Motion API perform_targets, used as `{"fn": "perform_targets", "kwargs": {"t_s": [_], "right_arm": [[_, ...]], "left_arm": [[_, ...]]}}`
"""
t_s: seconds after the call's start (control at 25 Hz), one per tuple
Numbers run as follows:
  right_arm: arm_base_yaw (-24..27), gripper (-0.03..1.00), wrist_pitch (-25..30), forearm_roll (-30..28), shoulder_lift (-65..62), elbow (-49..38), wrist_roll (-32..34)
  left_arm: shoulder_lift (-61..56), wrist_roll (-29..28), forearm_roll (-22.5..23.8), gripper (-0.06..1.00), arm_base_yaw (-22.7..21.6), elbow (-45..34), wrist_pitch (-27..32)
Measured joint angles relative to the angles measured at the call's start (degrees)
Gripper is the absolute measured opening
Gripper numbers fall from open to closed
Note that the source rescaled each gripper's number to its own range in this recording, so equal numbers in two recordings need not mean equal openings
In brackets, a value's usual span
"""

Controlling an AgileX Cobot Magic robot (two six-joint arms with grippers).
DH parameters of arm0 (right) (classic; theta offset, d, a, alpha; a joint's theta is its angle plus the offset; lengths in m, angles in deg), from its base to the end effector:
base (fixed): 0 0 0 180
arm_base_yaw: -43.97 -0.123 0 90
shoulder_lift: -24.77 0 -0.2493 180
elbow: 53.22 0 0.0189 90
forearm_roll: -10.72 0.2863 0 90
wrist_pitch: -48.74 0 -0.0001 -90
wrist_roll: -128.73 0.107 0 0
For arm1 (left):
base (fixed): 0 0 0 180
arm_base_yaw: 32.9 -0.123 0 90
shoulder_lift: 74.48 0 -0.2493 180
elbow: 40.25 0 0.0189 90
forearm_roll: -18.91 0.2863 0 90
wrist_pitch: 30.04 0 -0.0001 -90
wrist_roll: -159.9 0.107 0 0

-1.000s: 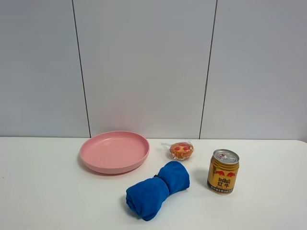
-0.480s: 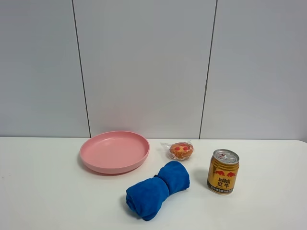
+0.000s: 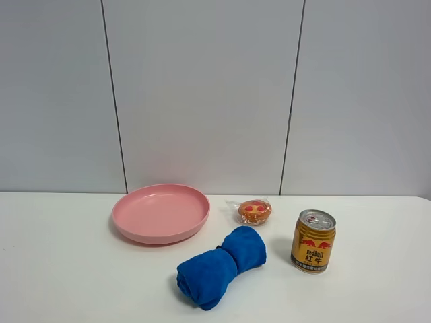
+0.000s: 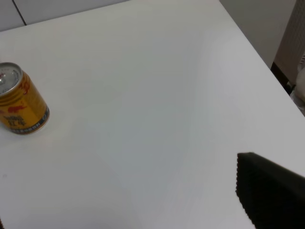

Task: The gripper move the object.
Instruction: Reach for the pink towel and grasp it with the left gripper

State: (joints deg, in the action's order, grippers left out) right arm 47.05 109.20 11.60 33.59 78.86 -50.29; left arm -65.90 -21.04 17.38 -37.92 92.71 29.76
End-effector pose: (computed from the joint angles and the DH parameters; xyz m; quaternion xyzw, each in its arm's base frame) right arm 0.0778 -0.0028 0.2851 0.0300 0.8530 -0.0019 0.5210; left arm 0.0756 0.0042 0.2915 -0.0435 0.8442 0.0057 0.5343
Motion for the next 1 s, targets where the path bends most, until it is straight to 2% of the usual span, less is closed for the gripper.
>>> {"fn": "perform_targets", "kwargs": {"t_s": [0.16, 0.28, 0.44, 0.56, 0.72, 0.92, 1.0], "right_arm": [[0.00, 1.00, 0.00, 0.00, 0.00, 0.00, 0.00], [0.00, 1.00, 0.00, 0.00, 0.00, 0.00, 0.00], [0.00, 1.00, 0.00, 0.00, 0.00, 0.00, 0.00], [0.00, 1.00, 0.00, 0.00, 0.00, 0.00, 0.00], [0.00, 1.00, 0.00, 0.00, 0.00, 0.00, 0.00], [0.00, 1.00, 0.00, 0.00, 0.00, 0.00, 0.00], [0.00, 1.00, 0.00, 0.00, 0.00, 0.00, 0.00]], "left_arm": [[0.00, 0.00, -0.79, 0.94, 0.00, 0.00, 0.00], [0.00, 3.44, -5.15, 0.94, 0.00, 0.06, 0.00], [1.03, 14.89, -13.70, 0.94, 0.00, 3.00, 0.00], [6.27, 23.70, -18.84, 0.94, 0.00, 7.39, -0.05], [17.89, 32.99, -24.21, 0.94, 0.00, 14.49, -1.34], [33.60, 44.99, -30.99, 0.94, 0.00, 21.54, -6.20], [40.36, 48.01, -32.94, 0.94, 0.00, 24.22, -6.75]]}}
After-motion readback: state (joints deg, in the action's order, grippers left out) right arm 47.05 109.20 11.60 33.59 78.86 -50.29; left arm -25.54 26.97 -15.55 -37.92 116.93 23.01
